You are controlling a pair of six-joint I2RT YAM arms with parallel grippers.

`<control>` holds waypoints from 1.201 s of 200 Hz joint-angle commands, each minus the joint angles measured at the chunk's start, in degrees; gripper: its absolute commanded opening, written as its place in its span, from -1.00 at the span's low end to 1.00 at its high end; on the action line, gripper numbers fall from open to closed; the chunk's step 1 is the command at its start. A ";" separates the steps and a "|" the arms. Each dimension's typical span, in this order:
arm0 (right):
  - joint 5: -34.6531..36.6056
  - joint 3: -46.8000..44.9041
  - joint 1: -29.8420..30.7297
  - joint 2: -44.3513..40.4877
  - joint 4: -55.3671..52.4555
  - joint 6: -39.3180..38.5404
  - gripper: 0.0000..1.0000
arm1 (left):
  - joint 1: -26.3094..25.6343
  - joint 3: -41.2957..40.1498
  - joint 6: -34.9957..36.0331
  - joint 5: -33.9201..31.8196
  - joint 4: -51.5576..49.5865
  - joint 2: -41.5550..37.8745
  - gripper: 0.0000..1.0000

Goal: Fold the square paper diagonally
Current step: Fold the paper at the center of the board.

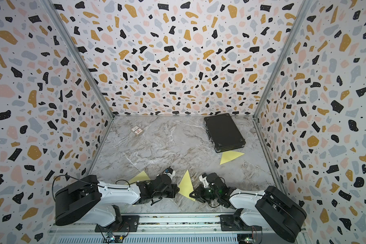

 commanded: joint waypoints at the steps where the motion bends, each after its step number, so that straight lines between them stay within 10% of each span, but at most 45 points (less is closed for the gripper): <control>1: 0.67 -0.09 0.25 -1.31 -0.76 0.10 -0.98 | 0.02 -1.79 0.25 -2.24 -11.53 1.99 -1.00; 45: 0.24 -0.13 0.25 -1.86 -1.55 -0.49 -1.00 | 0.00 -1.79 0.21 -2.28 -11.40 2.23 -1.00; 71: 0.40 -0.86 0.34 -3.04 -1.86 0.00 -0.36 | 0.02 -2.01 0.12 -2.28 -11.18 2.41 -1.00; 183: 2.69 -2.17 3.13 -8.10 -4.61 1.12 -0.35 | 0.02 -2.14 0.14 -2.40 -11.18 2.49 -1.00; 240: 2.78 -1.76 3.94 -5.77 -2.86 1.17 -1.00 | 0.02 -2.32 0.13 -2.46 -11.44 2.23 -1.00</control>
